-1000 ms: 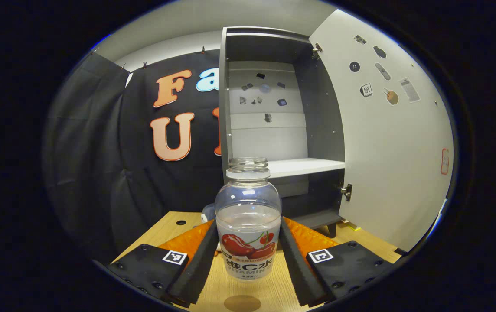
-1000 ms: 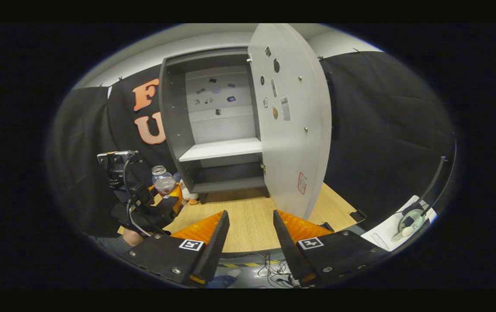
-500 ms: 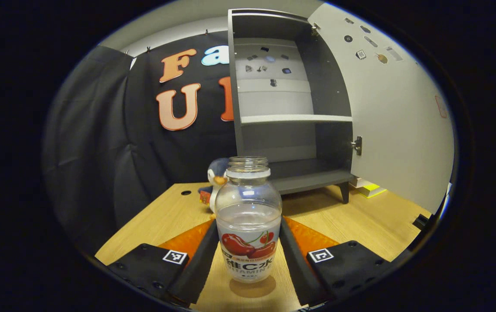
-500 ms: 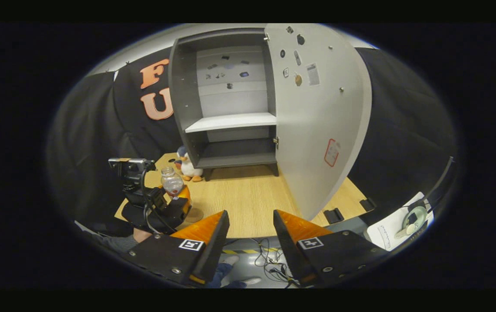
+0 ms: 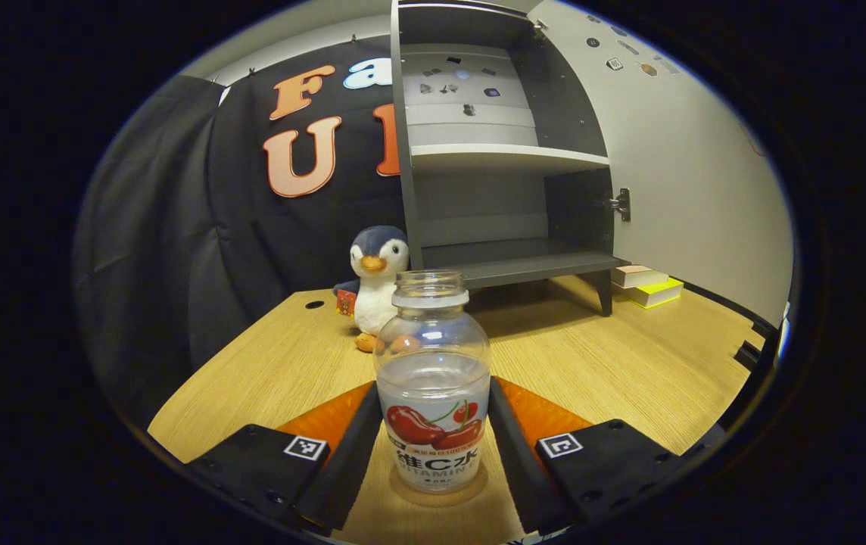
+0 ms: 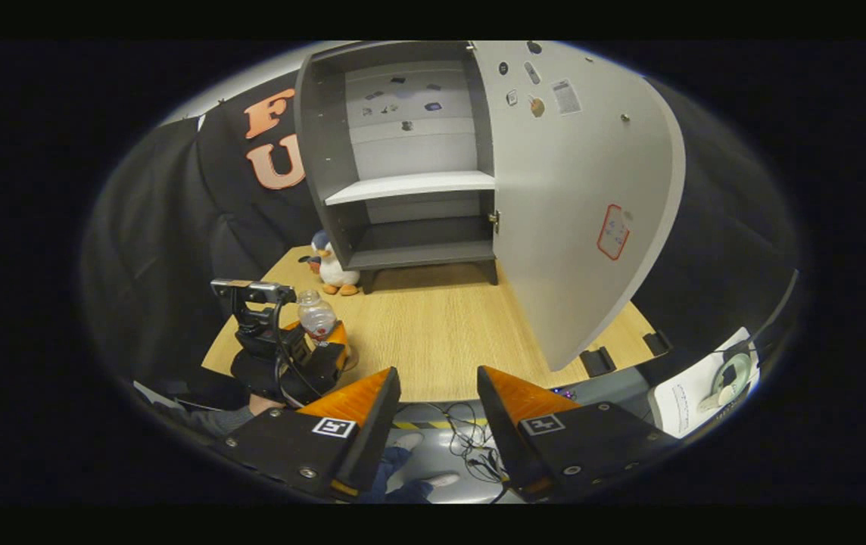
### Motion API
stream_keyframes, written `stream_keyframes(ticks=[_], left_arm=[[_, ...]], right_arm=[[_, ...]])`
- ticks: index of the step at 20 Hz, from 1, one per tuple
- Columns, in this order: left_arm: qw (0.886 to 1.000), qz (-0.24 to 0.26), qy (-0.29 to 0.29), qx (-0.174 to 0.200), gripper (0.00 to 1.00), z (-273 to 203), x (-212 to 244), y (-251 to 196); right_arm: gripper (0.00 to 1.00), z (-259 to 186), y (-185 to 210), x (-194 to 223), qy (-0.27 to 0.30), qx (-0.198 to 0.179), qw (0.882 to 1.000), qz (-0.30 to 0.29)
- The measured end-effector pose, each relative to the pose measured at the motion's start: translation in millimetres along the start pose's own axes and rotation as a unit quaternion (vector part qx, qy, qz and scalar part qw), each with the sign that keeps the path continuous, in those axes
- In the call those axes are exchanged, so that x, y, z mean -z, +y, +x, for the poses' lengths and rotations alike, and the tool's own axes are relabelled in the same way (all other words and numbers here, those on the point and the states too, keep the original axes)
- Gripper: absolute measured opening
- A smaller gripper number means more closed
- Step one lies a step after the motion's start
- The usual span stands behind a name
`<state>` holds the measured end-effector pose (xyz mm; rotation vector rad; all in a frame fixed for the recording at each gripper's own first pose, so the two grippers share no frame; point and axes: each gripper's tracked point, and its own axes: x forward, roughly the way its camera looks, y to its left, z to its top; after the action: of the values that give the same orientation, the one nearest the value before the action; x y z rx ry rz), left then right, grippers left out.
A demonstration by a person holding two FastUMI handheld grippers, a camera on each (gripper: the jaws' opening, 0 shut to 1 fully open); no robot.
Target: Open the cabinet door with the right hand, grasp the bottle in the cabinet with the left hand and place it on the coaster, then close the cabinet door with the right hand.
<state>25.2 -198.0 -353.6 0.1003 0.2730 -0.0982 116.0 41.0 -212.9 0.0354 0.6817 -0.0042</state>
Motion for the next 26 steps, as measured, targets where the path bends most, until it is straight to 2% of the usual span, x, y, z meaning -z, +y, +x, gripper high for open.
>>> stream_keyframes(ticks=[4, 6, 8, 14, 22, 26], left_arm=[[1.0, 0.001, 0.013, -0.006, 0.86, -8, 9, 2], [0.999, 0.013, 0.025, -0.022, 0.88, -10, 12, 10], [0.999, 0.019, 0.018, -0.027, 0.95, -12, 6, 13], [1.0, 0.012, 0.009, -0.026, 0.94, -18, -3, 16], [0.999, 0.024, -0.033, -0.025, 0.94, -36, -47, 11], [0.997, 0.028, -0.058, -0.038, 0.94, -51, -78, 14]], right_arm=[[0.64, 3, 2, 1, 0.004, -0.011, 1.0, 0.009], [0.64, 2, 3, 3, 0.006, -0.014, 1.0, 0.011], [0.64, 0, 2, 5, 0.007, -0.016, 1.0, 0.016], [0.64, 0, 4, 5, 0.006, -0.027, 1.0, 0.015], [0.65, -14, 6, 5, -0.006, -0.04, 0.999, 0.027], [0.65, -28, 5, -2, -0.028, -0.052, 0.997, 0.04]])
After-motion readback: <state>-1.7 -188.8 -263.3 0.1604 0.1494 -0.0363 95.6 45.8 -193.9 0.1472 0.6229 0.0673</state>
